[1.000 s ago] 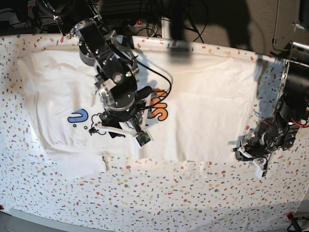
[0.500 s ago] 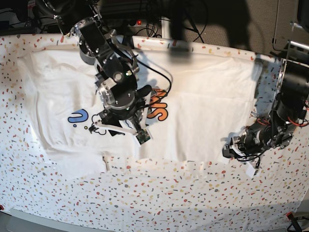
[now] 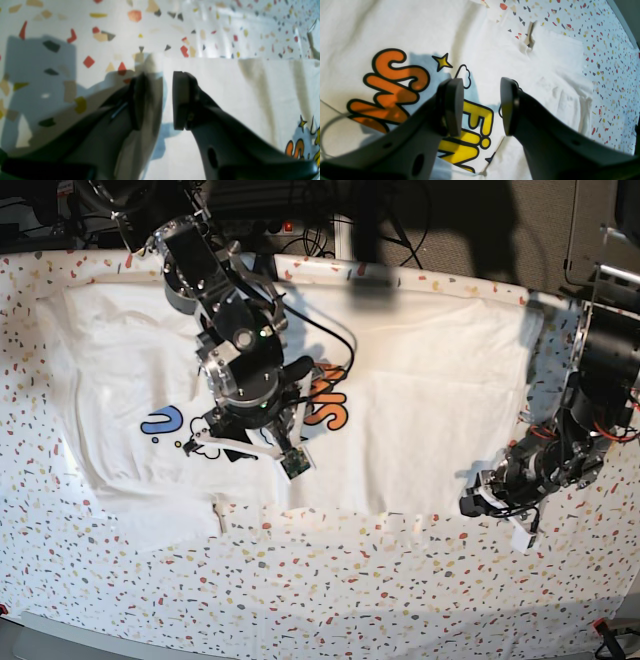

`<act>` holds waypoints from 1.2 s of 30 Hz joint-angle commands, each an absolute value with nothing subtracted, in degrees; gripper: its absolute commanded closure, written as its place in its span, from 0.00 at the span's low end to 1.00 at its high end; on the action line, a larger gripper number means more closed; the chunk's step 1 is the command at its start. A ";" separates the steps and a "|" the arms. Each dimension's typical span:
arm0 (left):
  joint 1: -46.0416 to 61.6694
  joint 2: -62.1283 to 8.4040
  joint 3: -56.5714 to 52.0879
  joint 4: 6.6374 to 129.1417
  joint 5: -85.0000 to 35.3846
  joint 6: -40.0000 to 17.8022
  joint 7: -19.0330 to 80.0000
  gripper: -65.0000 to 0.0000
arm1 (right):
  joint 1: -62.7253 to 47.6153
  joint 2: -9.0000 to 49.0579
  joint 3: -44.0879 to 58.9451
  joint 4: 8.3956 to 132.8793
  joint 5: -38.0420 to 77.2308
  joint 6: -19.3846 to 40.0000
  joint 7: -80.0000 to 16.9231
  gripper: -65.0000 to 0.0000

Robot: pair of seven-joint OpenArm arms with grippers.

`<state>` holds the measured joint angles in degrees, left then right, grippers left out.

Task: Fold the T-shirt properly
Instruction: 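Close both grippers on the shirt's side edges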

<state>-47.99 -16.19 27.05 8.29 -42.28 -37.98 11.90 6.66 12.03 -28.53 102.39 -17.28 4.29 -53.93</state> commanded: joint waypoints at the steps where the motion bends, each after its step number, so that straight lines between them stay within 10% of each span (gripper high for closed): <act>1: -50.11 -16.67 26.92 9.10 -41.80 -38.65 10.11 0.78 | 7.75 11.88 -28.36 103.55 -18.04 3.88 -52.99 0.62; 11: -46.17 -16.69 26.92 9.10 -37.47 -38.30 1.74 1.00 | 7.75 11.88 -28.36 103.55 -18.04 3.88 -53.01 0.62; 25: -47.77 -16.69 26.94 9.15 -37.50 -34.57 -4.95 1.00 | 7.84 11.90 -27.16 103.55 -25.65 2.11 -49.01 0.62; 36: -47.77 -16.71 26.92 9.15 -37.47 -34.57 -4.51 1.00 | 14.61 12.32 6.94 96.99 1.17 9.98 -46.37 0.62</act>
<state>-45.56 -16.16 27.05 8.36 -36.80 -34.26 -2.87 13.74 12.01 7.35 96.07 1.21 10.07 -46.94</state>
